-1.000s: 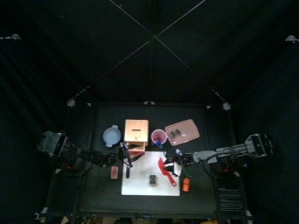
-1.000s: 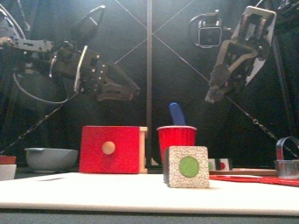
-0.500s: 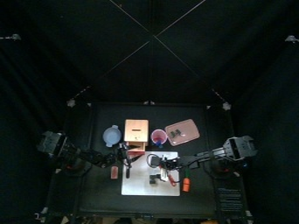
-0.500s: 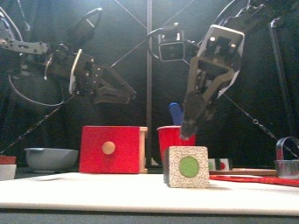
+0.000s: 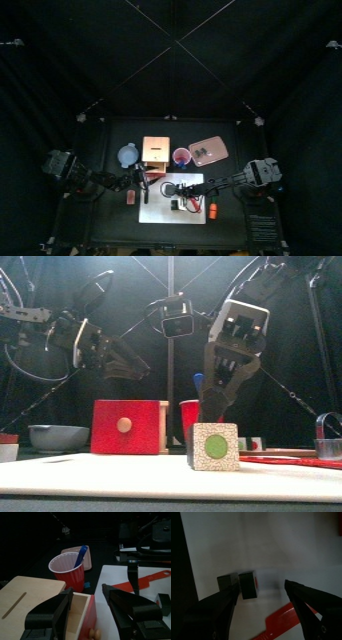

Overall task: Place sushi on board then cut the sushi with the knife then place the pieces on the plate
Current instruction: Place the 4 sushi pieces on the plate

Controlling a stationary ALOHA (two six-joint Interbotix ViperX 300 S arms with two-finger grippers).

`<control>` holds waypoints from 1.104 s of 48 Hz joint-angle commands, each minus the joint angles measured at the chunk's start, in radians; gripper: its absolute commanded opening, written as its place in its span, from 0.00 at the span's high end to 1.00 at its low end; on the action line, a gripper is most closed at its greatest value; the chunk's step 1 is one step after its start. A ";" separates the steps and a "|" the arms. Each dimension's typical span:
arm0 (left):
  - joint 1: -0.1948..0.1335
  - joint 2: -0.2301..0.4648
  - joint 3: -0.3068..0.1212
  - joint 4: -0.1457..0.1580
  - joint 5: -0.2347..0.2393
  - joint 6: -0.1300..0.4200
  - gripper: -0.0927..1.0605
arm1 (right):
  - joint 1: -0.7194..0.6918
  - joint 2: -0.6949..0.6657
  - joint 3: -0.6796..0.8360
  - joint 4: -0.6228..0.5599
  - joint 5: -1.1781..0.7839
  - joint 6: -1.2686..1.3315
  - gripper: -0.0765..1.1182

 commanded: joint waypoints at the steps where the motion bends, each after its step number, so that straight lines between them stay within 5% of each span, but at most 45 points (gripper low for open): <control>1: 0.000 -0.017 -0.011 -0.005 -0.005 0.000 0.17 | 0.008 -0.020 -0.020 0.003 -0.002 -0.002 0.08; 16: 0.000 -0.017 -0.009 -0.006 -0.005 0.000 0.17 | 0.005 0.006 -0.020 0.002 -0.002 -0.002 0.13; 34: 0.000 -0.017 0.000 -0.031 -0.005 0.000 0.17 | 0.002 0.009 -0.018 -0.003 -0.002 0.006 0.44; 53: 0.000 -0.017 0.003 -0.034 -0.005 0.002 0.17 | -0.130 -0.281 0.160 0.000 0.163 0.020 0.47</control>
